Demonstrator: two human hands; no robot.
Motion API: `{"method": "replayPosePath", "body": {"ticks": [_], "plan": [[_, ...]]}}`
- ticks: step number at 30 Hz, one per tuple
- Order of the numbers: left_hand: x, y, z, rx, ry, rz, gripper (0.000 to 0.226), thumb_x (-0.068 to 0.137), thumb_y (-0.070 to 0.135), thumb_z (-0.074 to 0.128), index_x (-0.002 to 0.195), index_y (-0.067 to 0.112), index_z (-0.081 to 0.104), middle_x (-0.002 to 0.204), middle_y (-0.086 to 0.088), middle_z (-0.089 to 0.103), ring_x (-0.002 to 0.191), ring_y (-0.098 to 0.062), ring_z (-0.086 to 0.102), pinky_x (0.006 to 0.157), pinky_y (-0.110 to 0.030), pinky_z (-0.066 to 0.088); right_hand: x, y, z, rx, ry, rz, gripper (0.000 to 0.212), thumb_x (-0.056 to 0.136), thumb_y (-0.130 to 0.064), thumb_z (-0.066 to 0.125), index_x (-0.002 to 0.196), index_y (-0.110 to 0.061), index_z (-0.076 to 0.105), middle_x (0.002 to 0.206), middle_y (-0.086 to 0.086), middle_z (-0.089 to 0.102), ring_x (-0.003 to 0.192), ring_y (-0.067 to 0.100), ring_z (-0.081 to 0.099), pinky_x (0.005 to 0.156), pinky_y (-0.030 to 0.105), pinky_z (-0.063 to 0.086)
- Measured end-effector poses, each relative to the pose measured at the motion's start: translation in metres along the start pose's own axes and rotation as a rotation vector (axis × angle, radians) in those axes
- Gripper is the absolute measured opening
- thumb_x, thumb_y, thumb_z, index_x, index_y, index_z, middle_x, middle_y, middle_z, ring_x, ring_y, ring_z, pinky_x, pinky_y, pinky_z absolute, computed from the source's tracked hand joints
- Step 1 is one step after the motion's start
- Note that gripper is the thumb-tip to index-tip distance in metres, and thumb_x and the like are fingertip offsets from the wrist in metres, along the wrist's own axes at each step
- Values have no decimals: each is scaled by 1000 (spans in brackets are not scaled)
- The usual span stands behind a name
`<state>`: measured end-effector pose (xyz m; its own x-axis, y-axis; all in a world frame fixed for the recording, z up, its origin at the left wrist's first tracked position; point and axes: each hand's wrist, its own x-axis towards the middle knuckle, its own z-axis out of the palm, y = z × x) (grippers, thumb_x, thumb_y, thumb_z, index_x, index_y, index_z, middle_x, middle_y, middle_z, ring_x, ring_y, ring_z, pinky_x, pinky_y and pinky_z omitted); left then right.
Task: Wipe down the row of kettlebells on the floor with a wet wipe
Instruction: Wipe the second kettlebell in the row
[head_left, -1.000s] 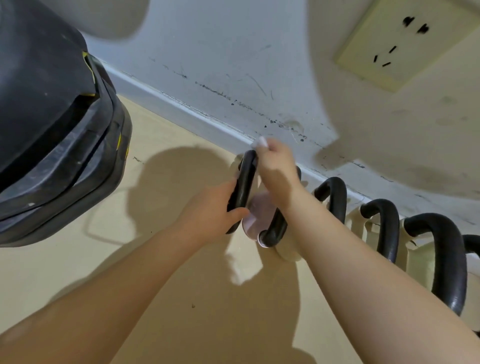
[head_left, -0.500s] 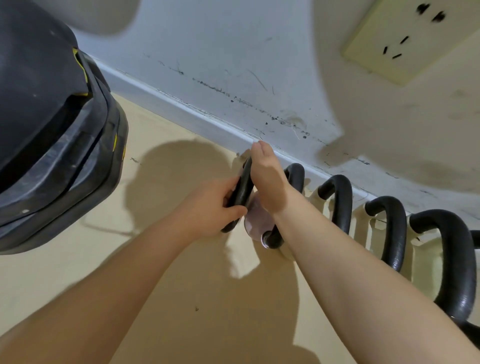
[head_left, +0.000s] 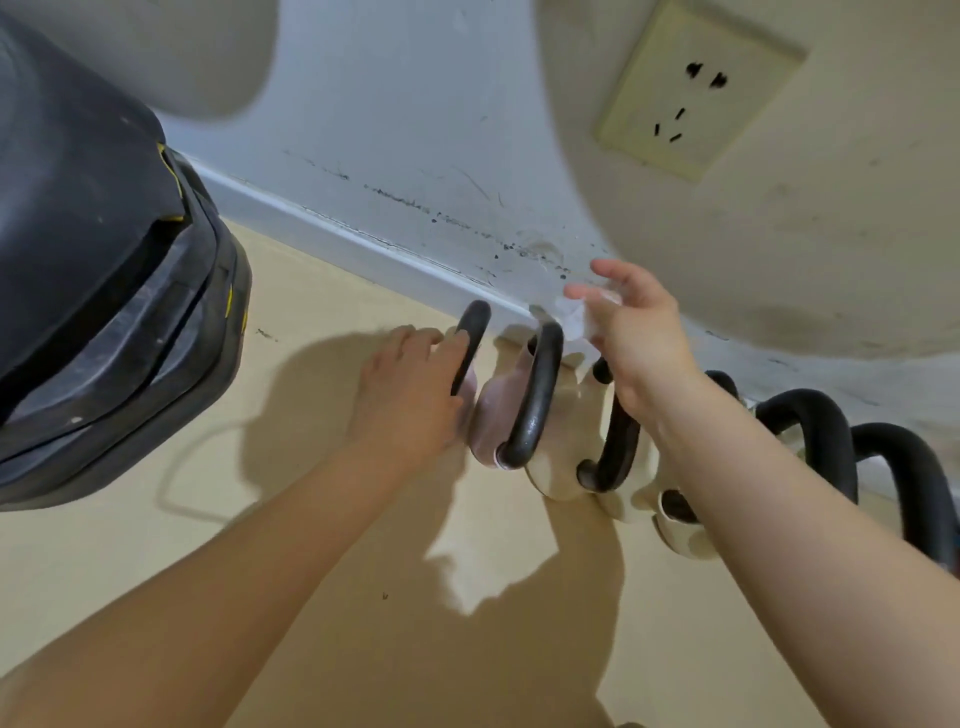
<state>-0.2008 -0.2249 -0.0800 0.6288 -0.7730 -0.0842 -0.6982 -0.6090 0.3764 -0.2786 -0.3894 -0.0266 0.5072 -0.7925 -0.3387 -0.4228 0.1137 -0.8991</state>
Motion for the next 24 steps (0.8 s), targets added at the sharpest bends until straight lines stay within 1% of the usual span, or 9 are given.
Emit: {"method": "replayPosePath", "body": {"ticks": [3,5,8,10,12,17,19,22,24], "plan": [[-8,10,13,88,212,323,39,71,29,50,102,12,65,99,-5,69,106,-26,52,69,-35,52,0,5,-21,-171,161,-272,30,98,-9,37,117,-16,58,118,-2,64,82,4,55,68,-1,42],[-13,24,16,12,34,297,35,80,33,45,105,13,61,93,-4,68,92,-27,60,71,-33,51,-5,16,-19,-362,105,-454,35,97,-5,34,124,-13,54,126,-2,60,104,2,53,84,-6,33],[-20,45,29,-170,-175,109,35,89,32,49,118,13,47,98,-5,65,90,-28,61,73,-38,48,-8,38,-8,-597,-347,-527,36,97,-18,34,131,-19,47,132,5,56,126,20,49,112,27,30],[-22,53,38,-359,-196,13,20,89,30,52,100,13,51,91,-3,65,90,-26,62,72,-36,45,-9,54,-1,-1052,-672,-588,34,96,-21,33,123,-18,54,135,4,53,140,23,31,120,40,12],[-17,53,41,-470,-206,-88,14,88,30,54,82,20,46,70,7,56,80,-23,60,63,-30,39,-5,59,-2,-1277,-755,-738,33,91,-12,38,114,-17,61,137,-2,51,145,18,17,120,40,4],[-6,59,37,-518,-191,-202,37,86,29,58,59,31,33,56,14,41,53,-6,41,47,-14,32,27,41,-23,-1187,-729,-769,47,67,-12,45,112,-8,57,117,11,56,116,32,47,103,45,36],[-4,62,40,-532,-177,-236,38,86,28,58,58,33,33,56,13,43,57,-7,47,50,-16,32,20,36,-12,-1240,-748,-734,31,78,-11,45,106,-8,59,109,12,56,107,31,50,96,42,40],[-4,60,45,-513,-176,-268,36,86,31,58,56,27,38,55,9,44,57,-11,46,46,-18,28,13,45,-10,-1378,-875,-1037,40,83,-17,33,111,-13,61,119,3,60,121,25,47,107,31,22],[-5,58,46,-540,-163,-284,37,84,31,62,53,22,43,52,7,41,50,-8,39,44,-18,29,29,38,-24,-1419,-765,-1027,46,82,-9,36,124,-14,55,133,1,54,135,22,35,113,30,6]]}}
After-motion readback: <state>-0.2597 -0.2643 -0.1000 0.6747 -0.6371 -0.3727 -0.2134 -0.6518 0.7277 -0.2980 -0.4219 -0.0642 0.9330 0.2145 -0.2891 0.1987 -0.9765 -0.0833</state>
